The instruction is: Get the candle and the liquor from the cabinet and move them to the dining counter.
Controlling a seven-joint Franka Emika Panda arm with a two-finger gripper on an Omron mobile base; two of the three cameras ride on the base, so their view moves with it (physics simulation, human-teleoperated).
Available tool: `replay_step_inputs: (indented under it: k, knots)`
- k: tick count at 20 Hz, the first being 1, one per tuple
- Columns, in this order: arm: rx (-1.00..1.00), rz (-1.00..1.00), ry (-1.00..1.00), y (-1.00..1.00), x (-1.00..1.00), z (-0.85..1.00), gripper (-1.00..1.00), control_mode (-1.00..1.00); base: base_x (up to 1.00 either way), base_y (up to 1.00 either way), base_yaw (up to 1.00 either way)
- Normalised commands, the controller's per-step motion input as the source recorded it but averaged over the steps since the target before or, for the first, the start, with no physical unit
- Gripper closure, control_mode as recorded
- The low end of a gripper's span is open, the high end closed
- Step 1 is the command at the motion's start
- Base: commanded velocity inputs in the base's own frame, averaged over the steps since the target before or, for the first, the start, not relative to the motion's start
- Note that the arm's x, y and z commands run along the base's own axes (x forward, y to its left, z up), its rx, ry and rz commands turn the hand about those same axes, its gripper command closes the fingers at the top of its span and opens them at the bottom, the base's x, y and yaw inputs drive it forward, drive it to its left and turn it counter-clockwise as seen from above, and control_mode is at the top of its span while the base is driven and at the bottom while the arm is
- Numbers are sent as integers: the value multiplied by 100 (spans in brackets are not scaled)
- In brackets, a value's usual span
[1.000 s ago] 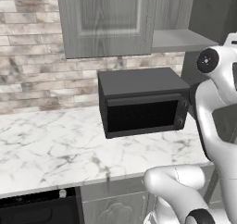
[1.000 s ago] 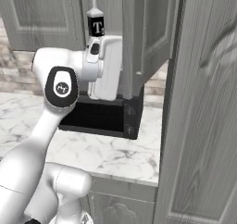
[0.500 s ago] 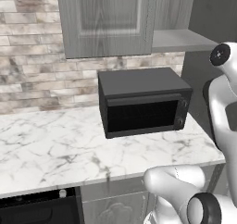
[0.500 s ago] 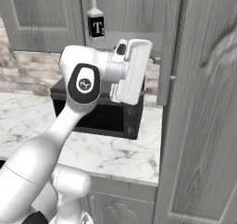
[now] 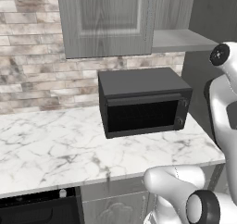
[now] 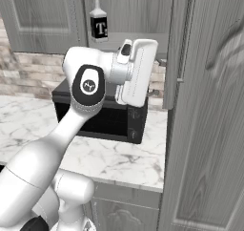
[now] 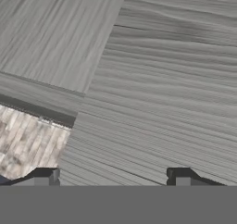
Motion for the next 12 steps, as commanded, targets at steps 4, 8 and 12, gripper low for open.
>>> replay_step_inputs:
  k: [4, 8, 12]
  knots:
    - [0, 0, -15, 40, 0, 0, -100, -100, 0, 0, 0]
    - [0, 0, -30, 82, 0, 0, -100, -100, 0, 0, 0]
    - [5, 3, -40, 89, 0, 0, -100, -100, 0, 0, 0]
